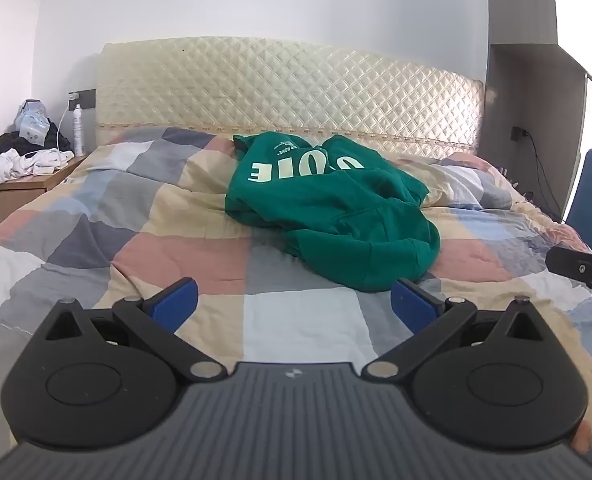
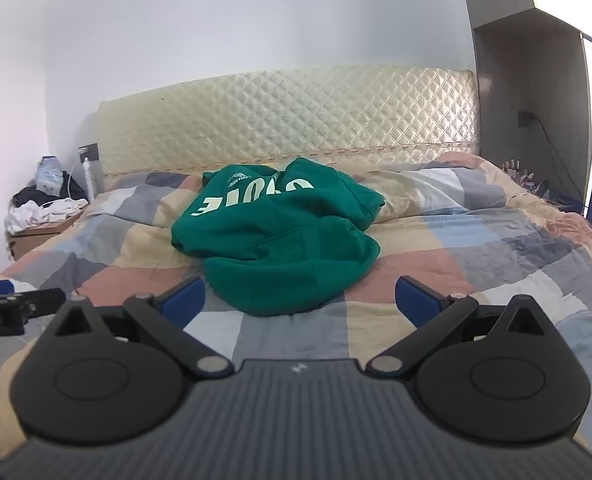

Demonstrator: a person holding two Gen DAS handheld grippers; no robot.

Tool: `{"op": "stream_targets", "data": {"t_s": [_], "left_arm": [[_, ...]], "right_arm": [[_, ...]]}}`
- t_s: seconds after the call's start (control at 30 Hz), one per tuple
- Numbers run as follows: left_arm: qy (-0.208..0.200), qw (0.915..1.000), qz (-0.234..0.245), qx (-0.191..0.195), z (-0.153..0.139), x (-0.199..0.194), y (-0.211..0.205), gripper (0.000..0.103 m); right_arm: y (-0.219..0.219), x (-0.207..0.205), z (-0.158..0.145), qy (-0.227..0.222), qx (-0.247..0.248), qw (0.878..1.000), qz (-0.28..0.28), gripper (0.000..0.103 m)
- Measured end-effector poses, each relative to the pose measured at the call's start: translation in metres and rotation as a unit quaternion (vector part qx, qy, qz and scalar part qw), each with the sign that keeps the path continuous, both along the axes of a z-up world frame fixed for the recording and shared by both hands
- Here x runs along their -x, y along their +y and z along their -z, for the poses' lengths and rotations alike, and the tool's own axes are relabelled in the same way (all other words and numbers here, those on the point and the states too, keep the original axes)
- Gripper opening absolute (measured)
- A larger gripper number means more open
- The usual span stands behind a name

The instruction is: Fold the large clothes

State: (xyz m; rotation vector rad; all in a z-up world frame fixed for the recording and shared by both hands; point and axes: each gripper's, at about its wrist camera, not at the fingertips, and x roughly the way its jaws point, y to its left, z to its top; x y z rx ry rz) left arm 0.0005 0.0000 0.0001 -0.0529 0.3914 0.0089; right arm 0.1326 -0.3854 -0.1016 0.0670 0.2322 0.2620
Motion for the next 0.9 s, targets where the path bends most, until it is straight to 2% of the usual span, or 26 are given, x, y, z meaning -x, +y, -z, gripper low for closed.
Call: {"op": "stream_targets", "data": {"t_s": [0.2, 0.9], "left_arm": [[0.007, 0.9999, 0.001, 0.013, 0.001, -0.0039, 0.005, 0.103], [-0.004, 0.9999, 0.003, 0.01, -0.0011, 0.0001, 0.0046, 0.103]], "right_arm": [[0.0066, -0.0027, 0.0, 0.011, 0.007, 1.0, 0.0, 0.103], [0.0028, -0.0013, 0.0032, 0.006, 0.006, 1.0, 0.0, 0.103]]}}
